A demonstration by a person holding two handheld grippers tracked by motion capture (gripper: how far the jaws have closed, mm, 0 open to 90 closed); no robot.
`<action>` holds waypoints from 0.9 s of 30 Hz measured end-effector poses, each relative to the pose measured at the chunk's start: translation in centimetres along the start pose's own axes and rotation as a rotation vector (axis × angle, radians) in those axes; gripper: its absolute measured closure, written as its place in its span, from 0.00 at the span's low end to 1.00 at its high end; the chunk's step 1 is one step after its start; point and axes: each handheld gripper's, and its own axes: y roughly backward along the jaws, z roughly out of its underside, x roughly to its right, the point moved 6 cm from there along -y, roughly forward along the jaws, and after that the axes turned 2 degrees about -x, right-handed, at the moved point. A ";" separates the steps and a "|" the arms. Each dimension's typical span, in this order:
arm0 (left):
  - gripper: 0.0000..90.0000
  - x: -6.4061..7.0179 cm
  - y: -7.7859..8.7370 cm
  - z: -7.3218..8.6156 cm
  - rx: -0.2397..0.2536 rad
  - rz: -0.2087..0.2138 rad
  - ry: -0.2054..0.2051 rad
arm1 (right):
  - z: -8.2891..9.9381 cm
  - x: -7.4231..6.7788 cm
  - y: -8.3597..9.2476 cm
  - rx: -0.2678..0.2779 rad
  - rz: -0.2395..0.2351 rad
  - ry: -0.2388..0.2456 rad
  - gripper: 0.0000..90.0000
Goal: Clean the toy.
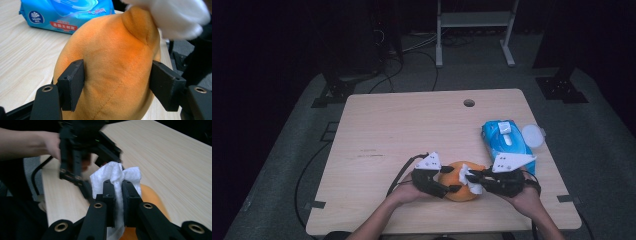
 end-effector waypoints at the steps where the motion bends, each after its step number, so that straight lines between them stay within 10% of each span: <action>1: 0.35 0.0 0.0 0.0 -0.003 -0.004 -0.006 | -0.1 -0.2 -0.2 -0.015 0.014 0.015 0.91; 9: 0.36 -0.3 0.0 -0.2 0.005 -0.015 0.022 | 1.8 2.7 0.6 -0.048 0.126 -0.046 0.91; 15: 0.18 -0.3 0.7 -0.2 -0.012 0.022 -0.047 | 1.5 1.8 0.0 -0.052 0.100 -0.023 0.91; 19: 0.08 -1.0 -0.1 1.6 -0.126 -0.033 -0.108 | 1.6 2.1 0.0 -0.041 0.091 -0.044 0.91; 21: 0.04 -1.1 -0.6 1.9 -0.124 -0.024 -0.082 | 1.7 2.0 -0.2 -0.038 0.077 -0.046 0.91; 27: 0.35 -0.9 1.1 0.1 -0.073 -0.087 -0.115 | 0.9 2.3 0.2 0.015 0.092 -0.074 0.91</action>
